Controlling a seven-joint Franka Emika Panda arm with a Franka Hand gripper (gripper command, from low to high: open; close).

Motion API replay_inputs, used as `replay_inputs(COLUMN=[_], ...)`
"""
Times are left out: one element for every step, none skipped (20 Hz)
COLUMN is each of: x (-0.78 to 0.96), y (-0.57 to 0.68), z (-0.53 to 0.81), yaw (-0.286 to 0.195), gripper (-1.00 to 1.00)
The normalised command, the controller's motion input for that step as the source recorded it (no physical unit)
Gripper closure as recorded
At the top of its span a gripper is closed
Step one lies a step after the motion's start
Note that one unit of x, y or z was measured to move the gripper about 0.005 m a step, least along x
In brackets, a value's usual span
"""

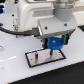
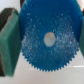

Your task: Insert the blue gear onto the right peg, followed by the red gear

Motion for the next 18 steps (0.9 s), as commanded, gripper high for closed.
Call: replay_inputs(x=[0.28, 0.2, 0.12, 0.05, 0.04, 0.02, 0.02, 0.06, 0.08, 0.05, 0.07, 0.0, -0.03, 0.0, 0.0, 0.09, 0.08, 0.09], y=[-0.09, -0.03, -0.03, 0.0, 0.0, 0.01, 0.02, 0.01, 0.01, 0.01, 0.01, 0.0, 0.0, 0.0, -0.03, 0.0, -0.02, -0.06], z=[-0.05, -0.07, -0.1, -0.07, -0.04, -0.01, -0.03, 0.32, 0.34, 0.49, 0.49, 0.09, 0.27, 0.32, 0.22, 0.21, 0.01, 0.0], yaw=[0.0, 0.0, 0.0, 0.0, 0.0, 0.0, 0.0, 0.0, 0.0, 0.0, 0.0, 0.0, 0.0, 0.0, 0.0, 0.0, 0.0, 0.0], gripper=[1.0, 1.0, 1.0, 1.0, 1.0, 1.0, 1.0, 1.0, 1.0, 1.0, 1.0, 1.0, 1.0, 1.0, 1.0, 1.0, 1.0, 1.0])
